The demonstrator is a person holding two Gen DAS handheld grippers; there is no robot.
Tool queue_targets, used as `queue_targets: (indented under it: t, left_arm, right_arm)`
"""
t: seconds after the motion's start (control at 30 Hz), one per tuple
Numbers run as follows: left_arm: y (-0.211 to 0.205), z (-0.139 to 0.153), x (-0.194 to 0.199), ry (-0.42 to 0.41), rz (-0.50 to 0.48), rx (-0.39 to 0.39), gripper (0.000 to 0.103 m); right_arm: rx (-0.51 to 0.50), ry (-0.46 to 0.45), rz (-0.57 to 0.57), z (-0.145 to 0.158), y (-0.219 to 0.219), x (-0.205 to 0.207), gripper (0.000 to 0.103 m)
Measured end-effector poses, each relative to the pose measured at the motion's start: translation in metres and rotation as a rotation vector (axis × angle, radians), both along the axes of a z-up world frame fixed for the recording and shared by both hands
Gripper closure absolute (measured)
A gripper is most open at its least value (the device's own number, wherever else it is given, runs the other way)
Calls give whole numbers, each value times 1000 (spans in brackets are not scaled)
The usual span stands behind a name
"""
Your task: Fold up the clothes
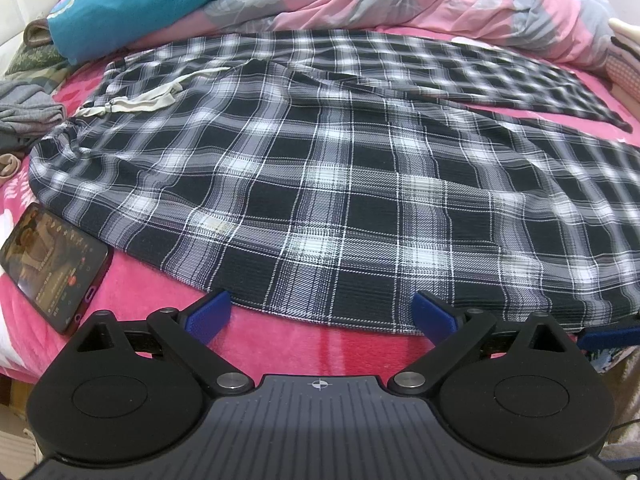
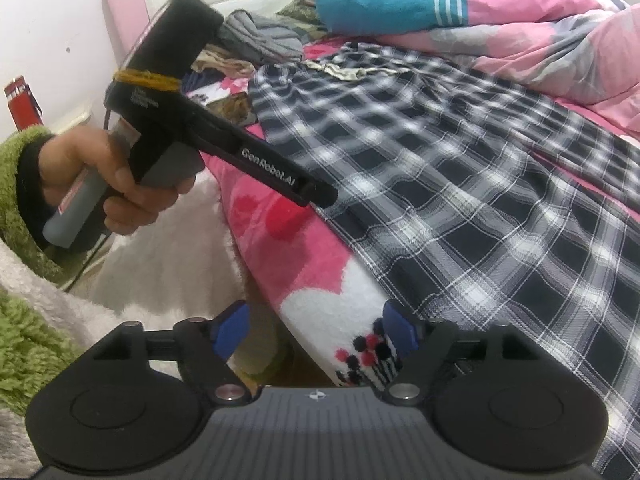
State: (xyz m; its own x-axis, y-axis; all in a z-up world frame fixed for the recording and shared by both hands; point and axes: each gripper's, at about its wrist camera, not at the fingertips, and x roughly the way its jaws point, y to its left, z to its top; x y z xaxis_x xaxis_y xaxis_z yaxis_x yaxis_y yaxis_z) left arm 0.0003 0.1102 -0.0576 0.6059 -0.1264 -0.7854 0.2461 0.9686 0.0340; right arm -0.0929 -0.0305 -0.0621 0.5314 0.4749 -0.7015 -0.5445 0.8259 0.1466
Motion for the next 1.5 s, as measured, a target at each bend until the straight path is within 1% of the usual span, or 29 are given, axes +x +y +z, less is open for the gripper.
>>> queue_targets:
  t: [0.03, 0.1, 0.13, 0.17, 0.23, 0.5, 0.67, 0.83, 0.9, 1.0, 1.07, 1.1, 1.17, 1.23, 1.3, 1.33, 1.4, 1.47, 1.5]
  left_arm:
    - [0, 0, 0, 0, 0, 0, 4]
    - [1, 0, 0, 1, 0, -1, 4]
    - [1, 0, 0, 2, 0, -1, 4]
    - [1, 0, 0, 2, 0, -2, 4]
    - [2, 0, 0, 3, 1, -4, 4]
    - [4, -1, -1, 6, 3, -9, 4]
    - [5, 0, 0, 10, 12, -9, 4]
    - [13, 7, -5, -9, 33, 2, 4]
    - [20, 11, -9, -21, 49, 0, 4]
    - [35, 12, -15, -25, 93, -5, 4]
    - [49, 9, -14, -19, 138, -6, 4]
    - [55, 8, -14, -17, 167, -12, 4]
    - [68, 6, -13, -11, 226, -34, 4]
    - [79, 7, -9, 1, 274, -79, 4]
    - [87, 8, -5, 10, 310, -124, 4]
    - [89, 9, -2, 13, 321, -142, 4]
    - [90, 9, -1, 9, 331, -150, 5]
    - [87, 9, -3, 5, 331, -154, 5]
    - [88, 8, -4, 4, 330, -161, 5]
  right_arm:
    - [9, -2, -5, 1, -1, 0, 22]
    - [28, -9, -18, 3, -4, 0, 14]
    - [37, -13, -24, 4, -5, 0, 5]
    - [47, -18, -32, 5, -7, -1, 1]
    - [74, -31, -47, 7, -11, -4, 1]
    - [179, -10, -136, 11, -33, -3, 0]
    - [299, 26, -187, 10, -47, 3, 0]
    - [495, 98, -272, 6, -67, 15, 1]
    - [578, 138, -304, 4, -71, 24, 4]
    - [712, 218, -331, -2, -71, 39, 13]
    - [799, 287, -330, -10, -65, 48, 19]
    - [844, 330, -334, -15, -62, 53, 20]
    - [935, 434, -356, -31, -53, 64, 27]
    - [1040, 558, -395, -50, -45, 73, 34]
    - [1127, 682, -452, -71, -36, 80, 37]
    - [1150, 732, -486, -81, -33, 83, 39]
    - [1141, 789, -571, -94, -29, 85, 41]
    - [1152, 812, -664, -103, -31, 83, 52]
    - [1183, 820, -698, -105, -33, 81, 52]
